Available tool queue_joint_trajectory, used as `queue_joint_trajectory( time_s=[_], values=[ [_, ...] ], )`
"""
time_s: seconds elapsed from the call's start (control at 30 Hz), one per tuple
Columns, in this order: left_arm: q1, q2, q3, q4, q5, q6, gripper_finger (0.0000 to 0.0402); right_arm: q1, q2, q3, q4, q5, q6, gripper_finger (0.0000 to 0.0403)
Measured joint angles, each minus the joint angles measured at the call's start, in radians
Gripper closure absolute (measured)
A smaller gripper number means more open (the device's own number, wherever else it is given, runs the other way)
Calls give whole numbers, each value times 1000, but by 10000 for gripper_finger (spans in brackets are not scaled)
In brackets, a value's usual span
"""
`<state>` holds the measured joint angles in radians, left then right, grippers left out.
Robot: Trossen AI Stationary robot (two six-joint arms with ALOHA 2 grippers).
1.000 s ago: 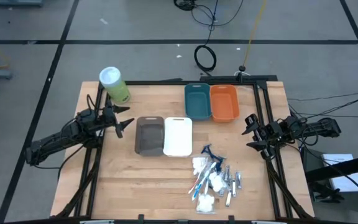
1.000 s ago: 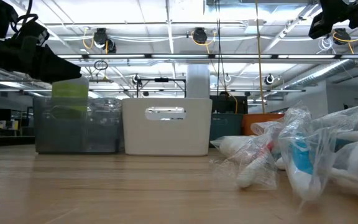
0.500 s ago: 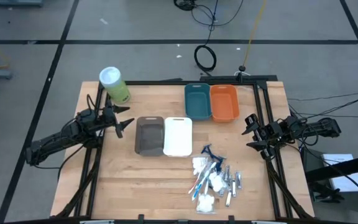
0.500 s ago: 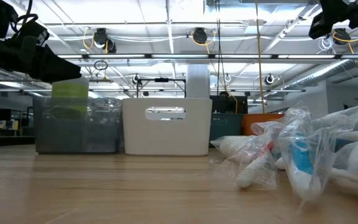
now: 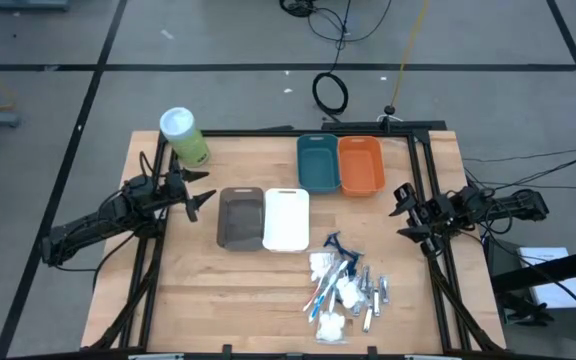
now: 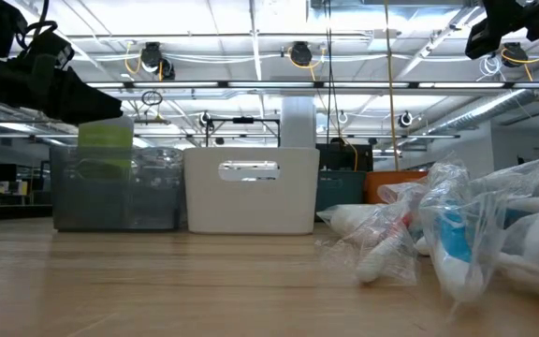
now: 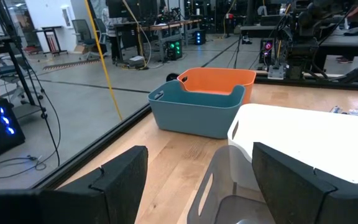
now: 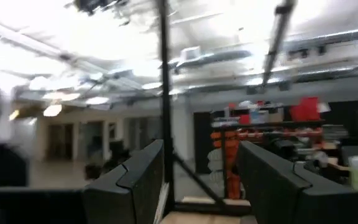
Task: Pick & Place Travel size toiletries
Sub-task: Put the blue razor into the black bin
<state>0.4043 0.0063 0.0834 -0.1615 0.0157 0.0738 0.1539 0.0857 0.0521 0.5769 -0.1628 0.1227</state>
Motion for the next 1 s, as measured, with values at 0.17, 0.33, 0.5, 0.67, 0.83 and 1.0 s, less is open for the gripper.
queue_joint_trajectory(
  time_s=[0.17,0.33,0.5,0.67,0.83,1.0],
  values=[
    [0,0,0,0,0,0,117,43,111,21,23,132,23,211],
    [0,0,0,0,0,0,117,146,362,153,-47,268,22,205],
    [0,0,0,1,0,0,117,249,609,382,-445,550,71,186],
    [0,0,0,1,0,0,117,288,871,582,-784,676,284,171],
    [0,0,0,1,0,0,117,286,1087,653,-852,605,440,177],
    [0,0,0,1,0,0,117,286,1235,652,-893,567,532,195]
  ],
)
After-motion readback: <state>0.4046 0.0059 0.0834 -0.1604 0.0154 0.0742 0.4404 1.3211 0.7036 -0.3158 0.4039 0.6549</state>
